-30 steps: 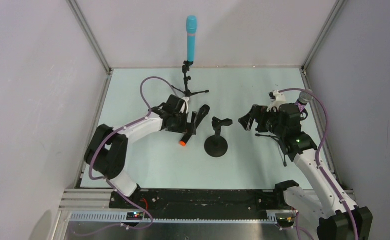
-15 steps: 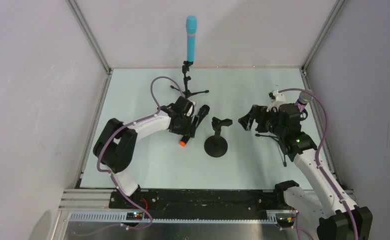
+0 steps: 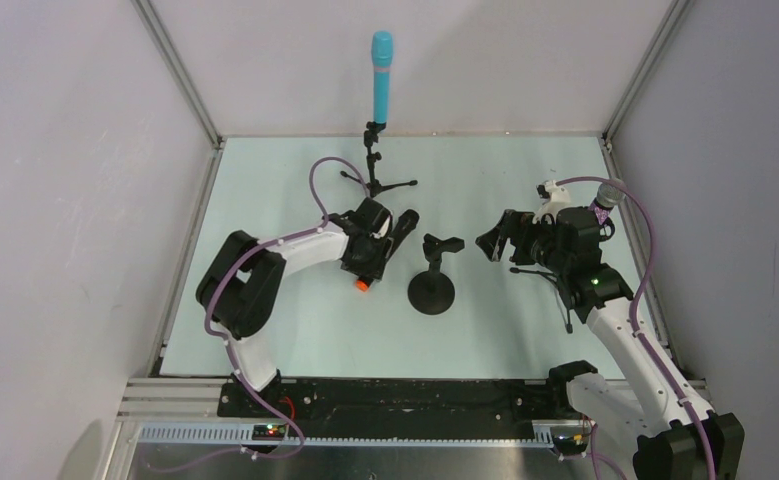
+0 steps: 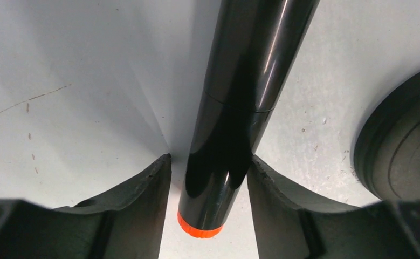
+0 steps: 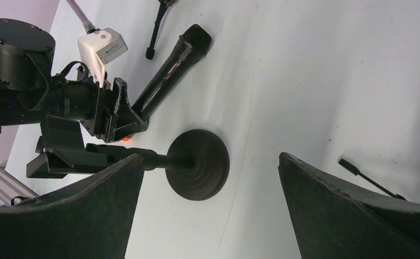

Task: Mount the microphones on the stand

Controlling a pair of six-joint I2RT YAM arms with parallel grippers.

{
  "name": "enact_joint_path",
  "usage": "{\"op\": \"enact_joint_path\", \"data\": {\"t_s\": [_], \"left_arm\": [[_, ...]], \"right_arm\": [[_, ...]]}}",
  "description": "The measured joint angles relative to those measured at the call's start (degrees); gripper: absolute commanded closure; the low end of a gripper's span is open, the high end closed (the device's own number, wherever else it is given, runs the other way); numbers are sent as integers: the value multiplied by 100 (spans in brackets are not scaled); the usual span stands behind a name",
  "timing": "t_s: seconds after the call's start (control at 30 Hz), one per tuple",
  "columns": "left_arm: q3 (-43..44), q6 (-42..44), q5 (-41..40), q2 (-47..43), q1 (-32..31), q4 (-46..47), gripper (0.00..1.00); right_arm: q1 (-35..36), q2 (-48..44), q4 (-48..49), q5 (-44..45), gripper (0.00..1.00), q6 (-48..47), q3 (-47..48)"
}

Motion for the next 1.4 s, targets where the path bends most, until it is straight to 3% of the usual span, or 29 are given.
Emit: {"op": "enact_joint_path", "data": {"t_s": [0.17, 0.33, 0.7, 0.93, 1.4], "left_arm": [[0, 74, -125, 22, -15, 0, 60], [0, 142, -216, 26, -28, -9, 82], [13, 136, -494, 9, -55, -133, 98], [13, 216, -1121, -472, -55, -621, 100], [13, 684, -2059, -2538, -219, -844, 100]], "right_arm": [[0, 0, 0, 0, 1, 0, 0], [0, 0, 7, 0, 1, 2, 0], [0, 0, 85, -2, 1, 15, 0], [0, 0, 85, -2, 1, 17, 0], [0, -63, 85, -4, 0, 24, 0]]}}
